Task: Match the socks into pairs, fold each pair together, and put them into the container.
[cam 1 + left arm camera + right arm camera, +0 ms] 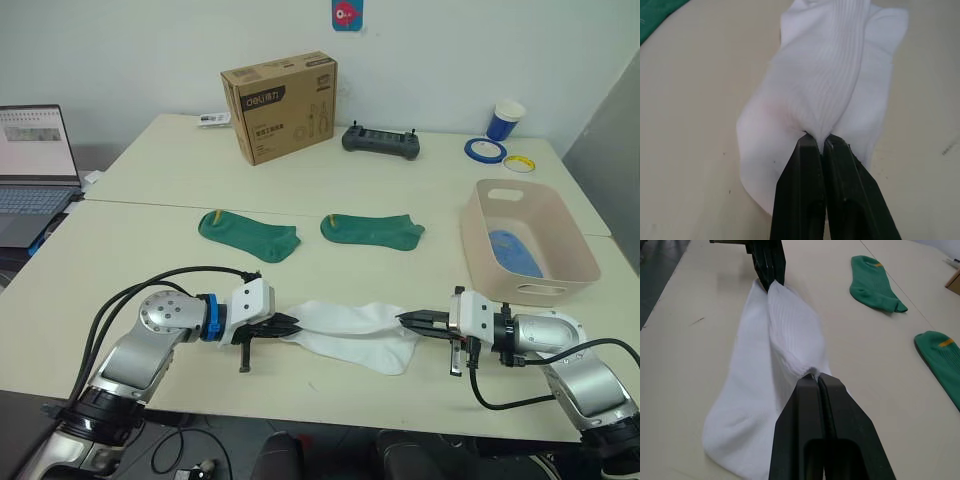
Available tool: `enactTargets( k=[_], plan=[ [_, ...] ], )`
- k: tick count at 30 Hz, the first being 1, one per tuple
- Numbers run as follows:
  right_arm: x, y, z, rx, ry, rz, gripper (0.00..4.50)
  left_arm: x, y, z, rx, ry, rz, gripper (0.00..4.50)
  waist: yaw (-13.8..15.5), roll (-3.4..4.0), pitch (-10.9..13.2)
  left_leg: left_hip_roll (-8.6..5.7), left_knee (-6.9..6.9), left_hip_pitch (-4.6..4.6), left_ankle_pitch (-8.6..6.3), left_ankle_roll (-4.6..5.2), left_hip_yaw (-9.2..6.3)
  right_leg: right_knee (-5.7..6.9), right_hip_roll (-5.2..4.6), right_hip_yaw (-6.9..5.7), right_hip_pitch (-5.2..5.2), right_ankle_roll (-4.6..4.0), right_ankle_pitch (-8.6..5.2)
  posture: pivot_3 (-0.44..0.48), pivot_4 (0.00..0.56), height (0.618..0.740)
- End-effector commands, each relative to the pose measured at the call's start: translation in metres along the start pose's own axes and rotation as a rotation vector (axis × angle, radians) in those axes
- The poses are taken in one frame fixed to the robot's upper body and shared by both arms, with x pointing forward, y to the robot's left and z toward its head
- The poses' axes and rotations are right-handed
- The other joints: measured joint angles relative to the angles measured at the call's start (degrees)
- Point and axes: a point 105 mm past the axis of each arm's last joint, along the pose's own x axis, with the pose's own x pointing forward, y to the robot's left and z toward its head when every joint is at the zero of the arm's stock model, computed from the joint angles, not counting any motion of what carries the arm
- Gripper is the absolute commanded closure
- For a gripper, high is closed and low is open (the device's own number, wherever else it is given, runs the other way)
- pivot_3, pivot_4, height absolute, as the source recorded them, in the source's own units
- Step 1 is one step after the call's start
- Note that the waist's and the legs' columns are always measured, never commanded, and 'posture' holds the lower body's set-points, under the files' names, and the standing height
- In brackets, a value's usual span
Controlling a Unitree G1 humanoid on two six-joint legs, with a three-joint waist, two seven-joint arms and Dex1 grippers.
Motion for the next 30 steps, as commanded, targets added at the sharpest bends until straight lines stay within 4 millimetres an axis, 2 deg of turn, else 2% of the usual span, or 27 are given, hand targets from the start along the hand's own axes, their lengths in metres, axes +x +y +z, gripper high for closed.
enactTargets(
  k=[1, 8, 12, 15, 21, 24, 28, 30],
  plan=[
    [-0.0006, 0.0076, 0.0121, -0.023, -0.028, 0.037, 4.50, -0.0022, -0.0101, 0.0080, 0.011, -0.007, -0.039, 4.49, 0.0, 0.00, 0.0, -0.01, 0.00, -0.01, 0.00, 0.00, 0.01, -0.01, -0.01, 0.00, 0.00, 0.00, 0.00, 0.000, 0.150, 0.740],
    [0.0015, 0.0109, 0.0129, -0.017, -0.027, 0.044, 4.50, -0.0014, -0.0083, 0.0093, 0.041, -0.010, -0.010, 4.49, 0.0, 0.00, 0.0, 0.01, 0.01, 0.02, 0.00, 0.00, -0.01, 0.02, 0.00, 0.00, -0.01, -0.07, -0.03, 0.000, 0.150, 0.740],
    [0.0018, 0.0102, 0.0130, -0.019, -0.026, 0.044, 4.50, -0.0020, -0.0075, 0.0103, 0.046, -0.016, -0.004, 3.54, 0.0, 0.00, 0.0, 0.00, 0.03, 0.01, 0.00, 0.00, 0.02, 0.01, -0.01, 0.02, 0.00, -0.08, -0.03, 0.000, 0.150, 0.740],
    [0.0013, 0.0107, 0.0117, -0.021, -0.022, 0.044, 4.50, -0.0020, -0.0082, 0.0100, 0.036, -0.014, -0.006, 2.56, 0.0, 0.00, 0.0, 0.01, 0.01, 0.01, 0.00, 0.00, 0.01, 0.01, 0.00, 0.00, -0.01, -0.03, -0.01, 0.000, 0.150, 0.740],
    [0.0013, 0.0107, 0.0112, -0.020, -0.023, 0.046, 4.50, -0.0031, -0.0065, 0.0096, 0.032, -0.012, -0.002, 2.56, 0.0, 0.00, 0.0, 0.01, 0.00, 0.01, 0.00, 0.00, 0.00, 0.01, 0.00, -0.01, -0.01, -0.04, -0.01, 0.000, 0.150, 0.740],
    [0.0009, 0.0091, 0.0113, -0.018, -0.024, 0.042, 4.50, -0.0055, -0.0058, 0.0118, 0.027, -0.023, -0.007, 3.18, 0.0, 0.00, 0.0, 0.01, 0.01, 0.01, 0.00, 0.00, 0.00, 0.02, 0.00, 0.00, -0.01, -0.04, -0.01, 0.000, 0.150, 0.740],
    [0.0001, 0.0071, 0.0109, -0.016, -0.025, 0.039, 4.50, -0.0077, -0.0068, 0.0133, 0.028, -0.027, -0.020, 4.47, 0.0, 0.00, 0.0, 0.01, 0.01, 0.01, 0.00, 0.00, 0.00, 0.02, 0.00, 0.00, -0.01, -0.04, -0.01, 0.000, 0.150, 0.740],
    [0.0001, 0.0064, 0.0107, -0.016, -0.025, 0.039, 4.50, -0.0084, -0.0081, 0.0134, 0.022, -0.031, -0.029, 4.47, 0.0, 0.00, 0.0, 0.01, 0.01, 0.01, 0.00, 0.00, 0.00, 0.02, 0.00, 0.00, -0.01, -0.04, -0.02, 0.000, 0.150, 0.740]
  ],
)
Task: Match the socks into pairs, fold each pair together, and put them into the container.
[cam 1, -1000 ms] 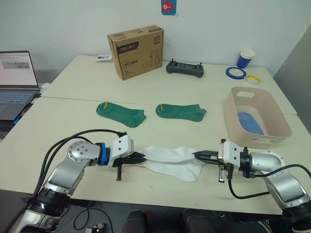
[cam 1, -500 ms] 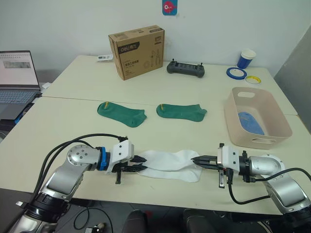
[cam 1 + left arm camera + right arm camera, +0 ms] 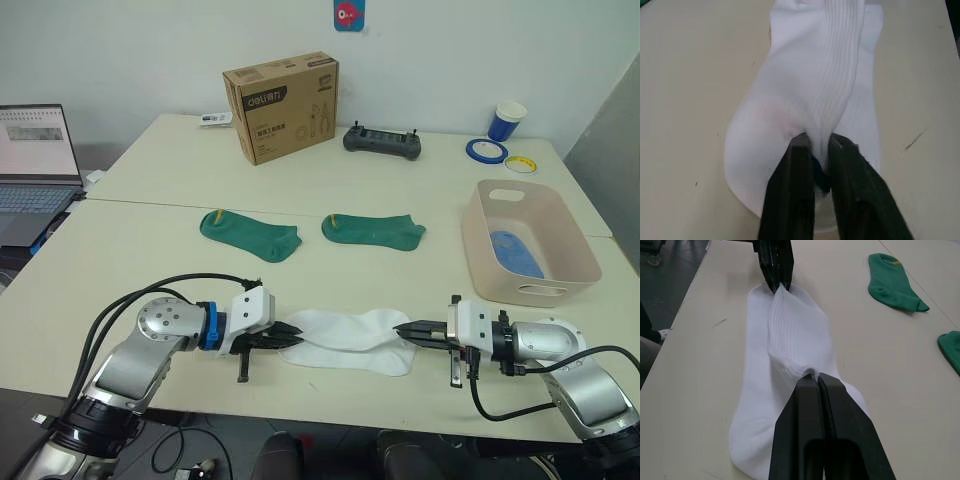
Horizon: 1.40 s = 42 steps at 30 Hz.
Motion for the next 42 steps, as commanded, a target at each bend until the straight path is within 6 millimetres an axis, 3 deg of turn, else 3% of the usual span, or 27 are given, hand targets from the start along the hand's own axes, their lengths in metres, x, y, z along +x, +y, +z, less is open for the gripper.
enactTargets(
  k=[1, 7, 14, 21, 24, 27, 31, 36, 42],
  plan=[
    [-0.001, -0.005, 0.010, -0.037, -0.030, -0.003, 4.50, -0.007, 0.002, 0.013, 0.039, -0.029, 0.006, 4.47, 0.0, 0.00, 0.0, 0.00, 0.00, 0.00, 0.00, 0.00, 0.00, 0.00, 0.00, 0.00, 0.00, 0.00, 0.00, 0.000, 0.150, 0.740],
    [-0.001, -0.006, 0.012, -0.035, -0.039, -0.003, 4.50, -0.008, 0.003, 0.014, 0.041, -0.026, 0.004, 4.47, 0.0, 0.00, 0.0, 0.00, 0.00, 0.00, 0.00, 0.00, 0.00, 0.00, 0.00, 0.00, 0.00, 0.00, 0.00, 0.000, 0.150, 0.740],
    [-0.007, -0.009, 0.037, 0.040, -0.106, 0.025, 4.50, -0.023, 0.004, 0.032, 0.089, -0.057, -0.007, 4.47, 0.0, 0.00, 0.0, 0.01, 0.01, 0.00, 0.00, 0.00, -0.01, 0.02, 0.00, 0.00, 0.00, 0.00, 0.01, 0.000, 0.150, 0.740],
    [-0.016, 0.023, 0.060, 0.190, -0.130, 0.221, 4.50, -0.054, -0.035, 0.040, 0.008, 0.033, -0.245, 4.47, -0.1, 0.01, 0.0, 0.06, -0.11, -0.01, -0.01, 0.01, -0.03, 0.00, 0.00, -0.05, -0.04, -0.11, -0.09, 0.000, 0.150, 0.740],
    [-0.015, 0.031, 0.061, 0.282, -0.129, 0.251, 4.50, -0.057, -0.041, 0.038, -0.064, 0.053, -0.282, 4.47, -0.1, 0.02, 0.0, 0.07, -0.11, 0.01, -0.01, 0.01, -0.06, 0.01, 0.00, -0.08, -0.03, -0.15, -0.12, 0.000, 0.150, 0.740],
    [-0.011, 0.037, 0.056, 0.409, -0.135, 0.251, 4.50, -0.050, -0.045, 0.032, -0.140, 0.062, -0.301, 4.47, 0.0, 0.01, 0.0, 0.06, -0.02, 0.01, -0.01, 0.01, -0.03, 0.00, -0.01, -0.05, -0.02, -0.34, -0.22, 0.000, 0.150, 0.740],
    [-0.006, 0.026, 0.036, 0.505, -0.131, 0.171, 4.50, -0.036, -0.031, 0.021, -0.185, 0.062, -0.246, 4.47, 0.0, -0.02, 0.0, -0.04, 0.06, 0.00, -0.01, 0.01, 0.02, -0.01, -0.12, -0.01, 0.00, -0.28, -0.18, 0.000, 0.150, 0.740],
    [-0.005, 0.013, 0.014, 0.497, -0.087, 0.117, 4.50, -0.028, -0.017, 0.009, -0.202, 0.117, -0.241, 4.47, 0.0, -0.03, 0.0, -0.04, 0.07, 0.00, 0.00, 0.01, 0.04, -0.02, -0.09, 0.01, -0.03, -0.28, -0.15, 0.000, 0.150, 0.740],
    [0.000, -0.008, 0.006, 0.442, -0.076, 0.073, 4.50, -0.018, 0.001, 0.008, -0.200, 0.117, -0.227, 4.47, 0.0, -0.03, 0.0, 0.02, 0.01, -0.04, -0.01, 0.01, -0.02, -0.02, 0.06, -0.02, -0.06, -0.07, -0.04, 0.000, 0.150, 0.740]
  ],
)
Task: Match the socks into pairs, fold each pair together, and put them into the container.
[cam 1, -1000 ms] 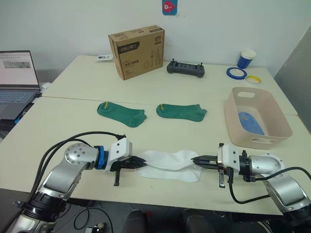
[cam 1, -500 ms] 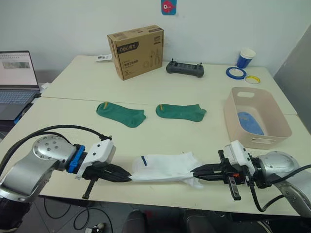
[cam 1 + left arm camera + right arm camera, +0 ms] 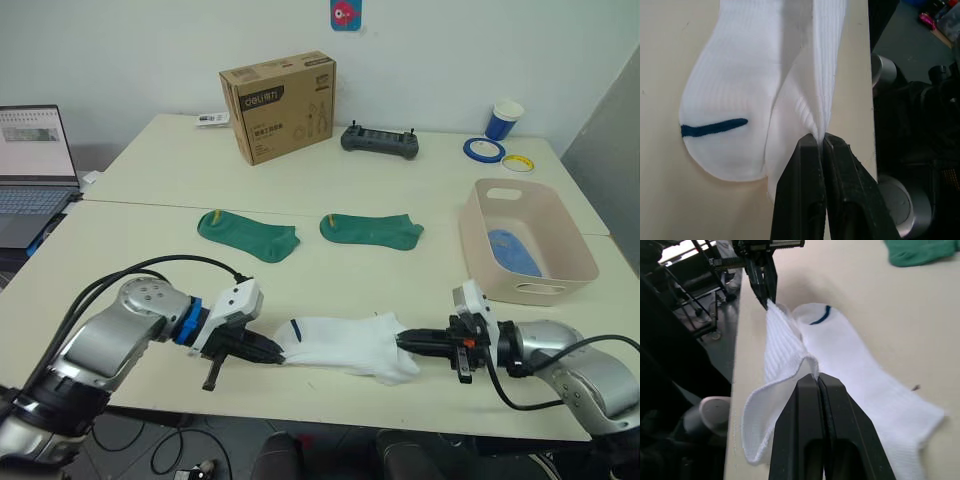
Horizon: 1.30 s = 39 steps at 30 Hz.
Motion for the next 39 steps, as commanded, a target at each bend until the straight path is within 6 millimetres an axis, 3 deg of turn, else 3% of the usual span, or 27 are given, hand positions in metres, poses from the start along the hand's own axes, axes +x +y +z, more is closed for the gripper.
enactTargets(
  k=[1, 8, 18, 21, 24, 27, 28, 34, 39],
  plan=[
    [0.003, -0.007, 0.007, -0.055, -0.014, -0.005, 4.50, 0.000, 0.010, 0.005, 0.017, -0.011, 0.010, 4.47, 0.0, 0.00, 0.0, 0.03, 0.00, -0.01, 0.00, 0.00, 0.00, 0.01, 0.03, 0.00, -0.01, 0.00, 0.00, 0.000, 0.150, 0.740],
    [0.006, -0.024, -0.001, -0.077, 0.002, -0.046, 4.50, 0.006, 0.036, 0.012, 0.023, -0.014, 0.032, 4.47, 0.1, 0.00, 0.0, 0.04, 0.00, -0.03, 0.00, 0.01, -0.08, 0.02, 0.10, -0.05, 0.00, -0.01, -0.01, 0.000, 0.150, 0.740],
    [0.005, -0.032, -0.005, -0.106, -0.003, -0.088, 4.50, 0.013, 0.062, 0.023, 0.081, -0.009, 0.066, 4.47, 0.0, 0.01, 0.0, 0.04, 0.00, -0.03, 0.00, 0.01, -0.10, 0.05, 0.12, -0.04, 0.01, 0.01, 0.01, 0.000, 0.150, 0.740],
    [0.004, -0.031, -0.005, -0.095, -0.005, -0.089, 4.50, 0.014, 0.060, 0.023, 0.090, -0.017, 0.048, 3.85, 0.0, 0.00, 0.0, 0.04, 0.00, -0.04, 0.00, 0.01, -0.08, 0.05, 0.11, -0.02, 0.01, 0.01, 0.01, 0.000, 0.150, 0.740],
    [0.003, -0.032, -0.005, -0.094, -0.012, -0.104, 4.50, 0.013, 0.057, 0.021, 0.076, -0.010, 0.031, 2.95, 0.0, 0.00, 0.0, 0.04, 0.00, -0.03, 0.00, 0.01, -0.09, 0.05, 0.12, -0.03, 0.01, -0.02, 0.02, 0.000, 0.150, 0.740],
    [-0.004, -0.038, -0.002, -0.116, -0.014, -0.158, 3.92, 0.004, 0.066, 0.026, 0.034, -0.072, 0.120, 2.00, 0.0, 0.00, 0.0, 0.04, 0.00, -0.03, 0.00, 0.01, -0.10, 0.06, 0.12, -0.04, 0.01, 0.00, 0.02, 0.000, 0.150, 0.740],
    [-0.010, -0.041, 0.001, -0.117, -0.021, -0.186, 3.62, -0.005, 0.068, 0.030, 0.002, -0.123, 0.154, 1.98, 0.0, 0.00, 0.0, 0.04, 0.01, -0.03, 0.00, 0.01, -0.11, 0.07, 0.12, -0.04, 0.01, 0.00, 0.02, 0.000, 0.150, 0.740],
    [-0.032, -0.044, 0.005, -0.094, -0.035, -0.268, 3.62, -0.035, 0.056, 0.044, -0.178, -0.359, 0.215, 1.98, 0.0, 0.00, 0.0, 0.05, -0.01, -0.03, 0.00, 0.01, -0.13, 0.07, 0.10, -0.06, 0.02, 0.01, 0.01, 0.000, 0.150, 0.740],
    [-0.032, -0.024, -0.004, 0.007, -0.017, -0.223, 3.62, -0.030, 0.023, 0.009, -0.254, -0.278, 0.236, 1.98, -0.6, 0.04, 0.0, 0.07, -0.12, 0.01, -0.01, 0.01, -0.16, 0.08, 0.09, -0.04, 0.01, -0.09, -0.01, 0.000, 0.150, 0.740]
  ],
)
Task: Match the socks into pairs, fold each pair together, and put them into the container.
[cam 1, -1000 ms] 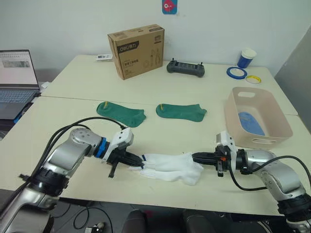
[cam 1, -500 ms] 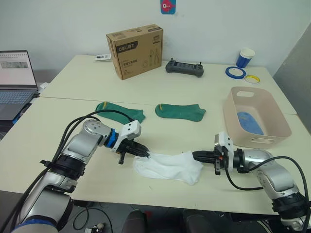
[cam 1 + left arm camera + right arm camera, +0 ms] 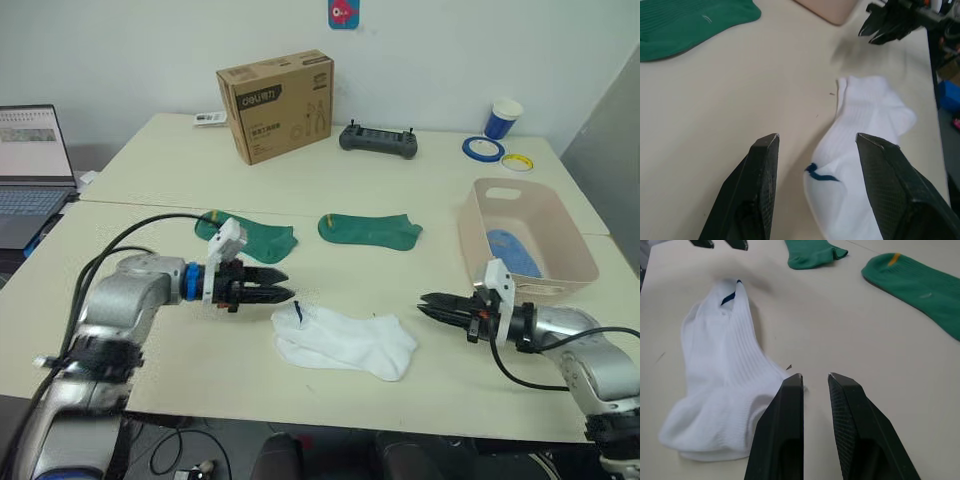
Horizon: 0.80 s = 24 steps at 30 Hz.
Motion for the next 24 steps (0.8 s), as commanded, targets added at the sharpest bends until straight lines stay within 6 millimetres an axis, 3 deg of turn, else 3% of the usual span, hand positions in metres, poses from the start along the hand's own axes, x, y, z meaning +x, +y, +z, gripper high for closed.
enactTargets(
  k=[1, 5, 9, 18, 24],
  plan=[
    [-0.002, 0.014, 0.007, 0.004, 0.000, 0.043, 3.62, 0.000, -0.013, -0.011, 0.021, 0.037, 0.017, 1.98, 0.1, 0.00, 0.0, -0.01, -0.01, 0.00, 0.00, 0.00, -0.01, 0.00, -0.02, -0.01, 0.01, -0.01, -0.01, 0.000, 0.150, 0.740],
    [0.002, 0.018, 0.002, 0.013, 0.023, 0.053, 3.62, 0.005, -0.012, -0.017, 0.028, 0.025, 0.062, 1.98, 0.6, -0.02, 0.0, -0.03, 0.10, 0.00, 0.00, 0.00, 0.00, 0.00, -0.04, -0.03, 0.03, 0.11, 0.00, 0.000, 0.150, 0.740],
    [0.006, 0.024, -0.003, 0.037, 0.044, 0.077, 3.62, 0.007, -0.003, -0.010, 0.058, -0.034, 0.137, 1.98, 0.6, -0.04, 0.0, -0.13, 0.18, 0.02, 0.02, -0.03, 0.17, -0.07, -0.21, 0.08, 0.05, -0.04, -0.01, 0.000, 0.150, 0.740],
    [0.007, 0.021, -0.012, 0.036, 0.096, 0.064, 3.62, 0.002, 0.004, -0.006, 0.085, -0.036, 0.163, 1.98, 0.6, -0.05, 0.0, -0.07, 0.05, 0.00, 0.01, -0.02, 0.09, -0.09, -0.08, 0.02, 0.01, 0.15, 0.07, 0.000, 0.150, 0.740],
    [0.009, 0.025, -0.009, 0.044, 0.105, 0.079, 3.62, 0.015, 0.006, -0.011, 0.091, -0.019, 0.146, 1.98, 0.6, -0.05, 0.0, -0.08, 0.09, -0.01, 0.01, -0.02, 0.13, -0.09, -0.10, 0.05, 0.01, 0.16, 0.08, 0.000, 0.150, 0.740]
  ],
)
